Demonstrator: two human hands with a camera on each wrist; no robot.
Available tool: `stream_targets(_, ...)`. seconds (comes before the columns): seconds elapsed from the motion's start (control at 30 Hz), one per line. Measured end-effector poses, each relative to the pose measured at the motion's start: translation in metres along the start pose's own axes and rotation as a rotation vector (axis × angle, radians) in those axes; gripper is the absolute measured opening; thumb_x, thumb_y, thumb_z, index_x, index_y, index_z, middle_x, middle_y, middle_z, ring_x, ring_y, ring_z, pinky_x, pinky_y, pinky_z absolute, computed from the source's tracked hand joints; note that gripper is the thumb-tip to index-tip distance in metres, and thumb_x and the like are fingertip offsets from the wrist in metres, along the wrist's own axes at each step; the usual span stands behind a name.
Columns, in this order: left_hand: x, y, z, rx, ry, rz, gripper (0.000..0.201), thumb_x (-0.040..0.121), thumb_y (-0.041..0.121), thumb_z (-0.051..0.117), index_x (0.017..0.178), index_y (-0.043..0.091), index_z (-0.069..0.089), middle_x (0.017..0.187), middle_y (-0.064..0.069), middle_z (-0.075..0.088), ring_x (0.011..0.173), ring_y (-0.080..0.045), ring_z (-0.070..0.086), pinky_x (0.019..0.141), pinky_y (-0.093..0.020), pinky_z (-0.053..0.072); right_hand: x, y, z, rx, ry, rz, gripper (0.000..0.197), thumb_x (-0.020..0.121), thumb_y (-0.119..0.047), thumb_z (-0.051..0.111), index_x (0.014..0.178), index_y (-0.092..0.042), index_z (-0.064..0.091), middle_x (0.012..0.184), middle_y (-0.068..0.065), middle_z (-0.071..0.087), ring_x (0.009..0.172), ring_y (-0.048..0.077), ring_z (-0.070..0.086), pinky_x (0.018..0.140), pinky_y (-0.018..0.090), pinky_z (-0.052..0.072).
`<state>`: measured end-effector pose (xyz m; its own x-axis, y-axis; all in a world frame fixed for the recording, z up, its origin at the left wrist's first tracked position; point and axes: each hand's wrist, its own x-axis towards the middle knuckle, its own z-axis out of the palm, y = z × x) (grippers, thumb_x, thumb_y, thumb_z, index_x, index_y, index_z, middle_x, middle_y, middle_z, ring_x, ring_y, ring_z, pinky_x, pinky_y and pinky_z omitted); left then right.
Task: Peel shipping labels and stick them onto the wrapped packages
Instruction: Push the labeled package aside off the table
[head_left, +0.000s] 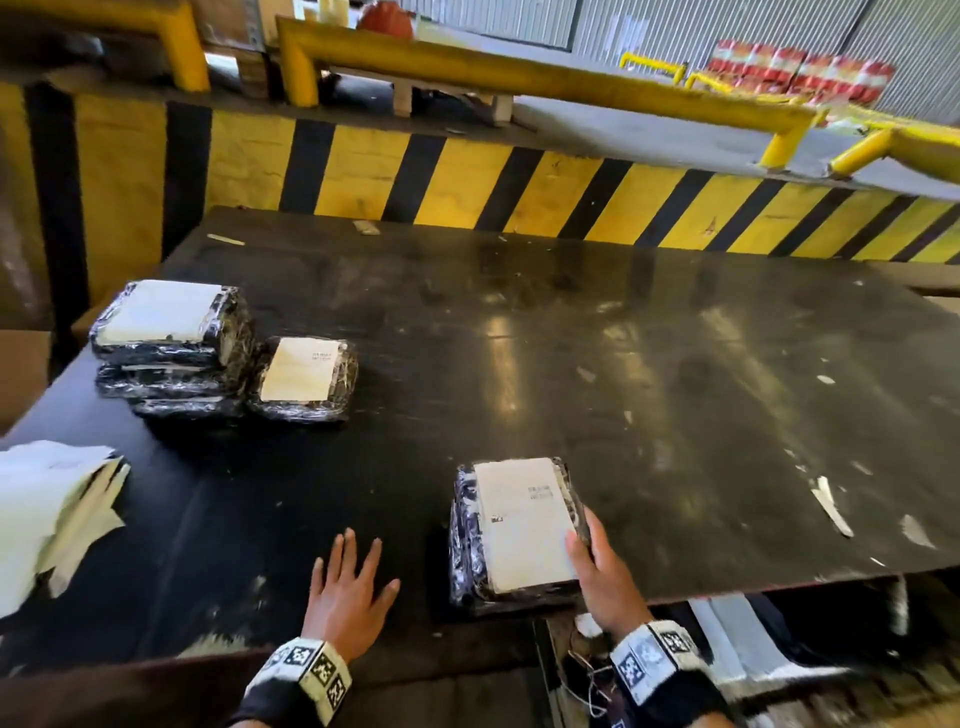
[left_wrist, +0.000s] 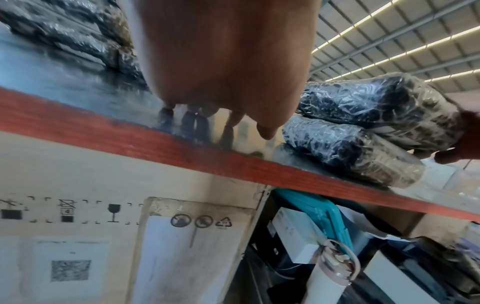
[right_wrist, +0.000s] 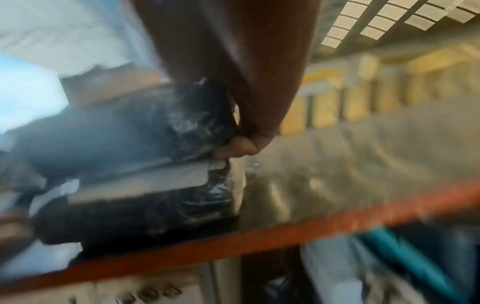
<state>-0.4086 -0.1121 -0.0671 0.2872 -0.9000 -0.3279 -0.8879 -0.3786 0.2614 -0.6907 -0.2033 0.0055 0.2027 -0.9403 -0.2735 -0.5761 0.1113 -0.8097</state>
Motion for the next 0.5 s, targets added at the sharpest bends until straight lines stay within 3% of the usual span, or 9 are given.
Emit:
stream_targets(0.17,-0.001,-0.004,0.003,-0.017,0.023,0.013,0.066,0.097,0.053,0.028,0.151,0.025,0.003,0.159,-0.009,-0.012,0.146,-0.021,-0.012,0.119,-0.041,-0.002,0.004,0.009,0.002,-0.328,0.005,0.0,0.063,0.094,-0.054,0.026,0.147,-0.023,0.013,0.146,0.015,0.037,0.128,0.031,0.045,0.106,0.039,0.036)
stream_targets(0.37,-0.004,0.0,0.0,-0.077,-0.003,0.002,0.066,0.097,0.053,0.03,0.151,0.026,0.005,0.159,-0.007,-0.01,0.146,-0.02,-0.011,0.119,-0.041,-0.001,0.003,0.007,-0.005,-0.379,-0.087,0.024,0.07,0.093,-0.059,0.023,0.149,-0.02,0.007,0.152,0.011,0.03,0.135,0.027,0.036,0.111,0.04,0.031)
stream_targets(0.43,-0.008,0.0,-0.007,-0.127,-0.028,0.01,0.065,0.096,0.052,0.033,0.151,0.025,0.011,0.16,-0.005,-0.005,0.147,-0.019,-0.007,0.119,-0.04,0.003,0.002,-0.004,-0.009,-0.53,-0.033,-0.009,0.07,0.093,-0.058,0.023,0.149,-0.019,0.008,0.153,0.013,0.026,0.138,0.029,0.029,0.111,0.042,0.027)
stream_targets(0.5,-0.013,-0.002,-0.017,-0.219,-0.037,0.02,0.062,0.096,0.05,0.039,0.149,0.023,0.022,0.16,-0.004,0.007,0.147,-0.018,0.003,0.119,-0.038,0.011,0.0,-0.027,-0.007,-0.599,0.099,-0.162,0.072,0.09,-0.06,0.022,0.148,-0.018,0.016,0.148,0.011,0.032,0.135,0.028,0.029,0.109,0.042,0.027)
